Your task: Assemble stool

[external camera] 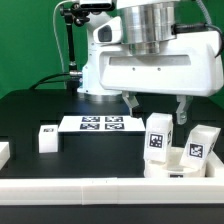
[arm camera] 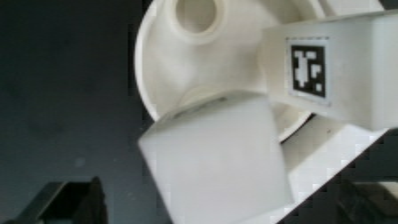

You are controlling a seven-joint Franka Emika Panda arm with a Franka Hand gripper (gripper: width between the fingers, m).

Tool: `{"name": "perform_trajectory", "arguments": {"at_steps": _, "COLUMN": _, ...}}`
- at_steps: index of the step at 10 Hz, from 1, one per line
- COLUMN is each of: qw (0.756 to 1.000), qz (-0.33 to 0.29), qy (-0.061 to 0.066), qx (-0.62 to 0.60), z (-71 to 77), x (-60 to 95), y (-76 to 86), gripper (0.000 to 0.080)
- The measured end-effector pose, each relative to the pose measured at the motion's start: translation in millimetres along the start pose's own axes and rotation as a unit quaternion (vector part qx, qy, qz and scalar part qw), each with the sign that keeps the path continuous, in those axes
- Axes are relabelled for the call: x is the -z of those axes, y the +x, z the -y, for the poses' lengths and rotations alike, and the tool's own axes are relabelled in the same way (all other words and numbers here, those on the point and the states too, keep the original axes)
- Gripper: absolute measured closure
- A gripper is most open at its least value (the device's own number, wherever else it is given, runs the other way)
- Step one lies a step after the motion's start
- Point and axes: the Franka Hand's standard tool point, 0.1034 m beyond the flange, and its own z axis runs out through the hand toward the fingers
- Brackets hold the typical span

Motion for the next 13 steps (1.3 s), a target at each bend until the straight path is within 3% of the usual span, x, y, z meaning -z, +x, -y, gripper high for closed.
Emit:
{"name": "perform_trajectory", "arguments": {"at_steps": 4, "qw": 0.999, "qz": 0.004, "qy": -0.007, "qx": 0.05, "z": 1.9, "x": -9.5, "y": 1.5, "gripper": 0.015}}
{"name": "perform_trajectory", "arguments": {"at_steps": 5, "qw": 0.998, "qz": 0.006, "qy": -0.007, "qx": 0.06, "z": 2.1, "x": -9.7, "y": 2.1, "gripper": 0.019}}
{"name": "perform_trajectory", "arguments": {"at_steps": 7, "qw": 0.998, "qz": 0.006, "qy": -0.007, "qx": 0.066, "z": 2.0, "x": -9.7, "y": 2.3, "gripper": 0.046}}
{"name": "perform_trajectory", "arguments": {"at_steps": 13, "qw": 0.999, "qz": 0.006, "qy": -0.004, "qx": 0.031, "z": 2.6, "x": -10.0, "y": 2.2, "gripper": 0.0461}}
